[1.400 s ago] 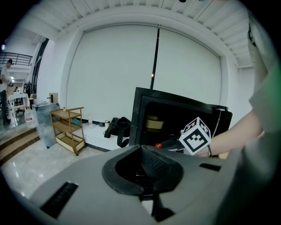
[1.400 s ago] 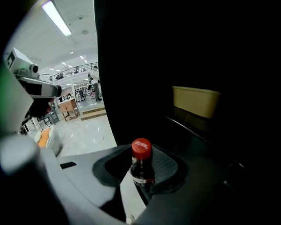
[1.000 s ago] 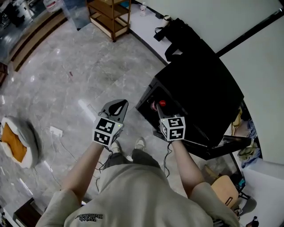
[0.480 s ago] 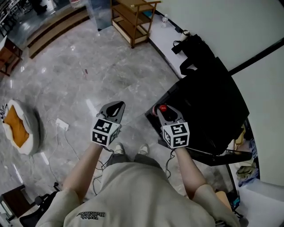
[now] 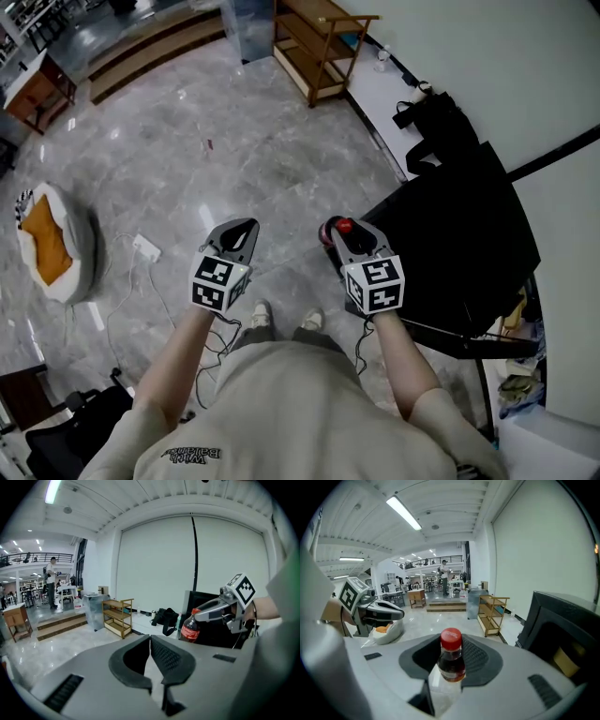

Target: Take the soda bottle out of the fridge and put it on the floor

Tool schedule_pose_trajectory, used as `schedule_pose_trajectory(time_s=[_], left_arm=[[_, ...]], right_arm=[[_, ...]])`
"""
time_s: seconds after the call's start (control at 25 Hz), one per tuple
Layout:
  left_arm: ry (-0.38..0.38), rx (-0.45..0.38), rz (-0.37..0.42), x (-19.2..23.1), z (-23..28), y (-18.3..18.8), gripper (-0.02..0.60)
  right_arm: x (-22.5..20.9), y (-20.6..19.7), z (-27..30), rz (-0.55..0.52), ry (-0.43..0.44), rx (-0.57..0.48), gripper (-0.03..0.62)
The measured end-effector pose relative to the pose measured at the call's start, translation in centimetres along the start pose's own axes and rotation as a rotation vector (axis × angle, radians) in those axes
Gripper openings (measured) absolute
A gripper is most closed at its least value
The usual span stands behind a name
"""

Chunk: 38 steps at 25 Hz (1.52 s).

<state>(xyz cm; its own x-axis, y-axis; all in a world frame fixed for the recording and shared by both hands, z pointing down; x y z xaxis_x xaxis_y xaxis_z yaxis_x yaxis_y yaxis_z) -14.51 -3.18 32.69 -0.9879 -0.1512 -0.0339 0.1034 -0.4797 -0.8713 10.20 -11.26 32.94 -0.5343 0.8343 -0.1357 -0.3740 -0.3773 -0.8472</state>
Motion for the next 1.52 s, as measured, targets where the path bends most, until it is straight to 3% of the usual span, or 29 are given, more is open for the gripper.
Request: schedule_pose_trajectory(time_s=[0.48, 1.04, 1.52], left_arm=[[0.045, 0.023, -0.011, 3.3, -1.7, -1.3, 0.008], [-0.01, 0.046, 0.059, 3.5, 0.9, -2.3, 0.008], [-0.032, 0.113, 0.056, 4.6, 5.2, -5.6, 0.008]], right_arm=[[1.8, 1.8, 2.9, -0.029, 0.039, 0.014, 0.112], [1.7, 0.8, 6.9, -0.039, 0.031, 0.075, 0.112], [0.6, -2.1, 11.7, -0.011, 0.037, 0.142, 0.113]])
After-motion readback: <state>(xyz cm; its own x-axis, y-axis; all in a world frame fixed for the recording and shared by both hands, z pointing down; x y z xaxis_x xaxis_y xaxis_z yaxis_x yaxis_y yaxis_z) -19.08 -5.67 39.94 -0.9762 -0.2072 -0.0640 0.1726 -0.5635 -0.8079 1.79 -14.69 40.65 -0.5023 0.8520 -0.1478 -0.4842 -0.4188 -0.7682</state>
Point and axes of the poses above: the fingertips, and each gripper's own axes: z forward along the fingers, x to its left, y out of its top, the point moved 9 cm from there along -z, backward along the fingers, and after that the axes turned 10 degrees about y, right-handed, at the moved point
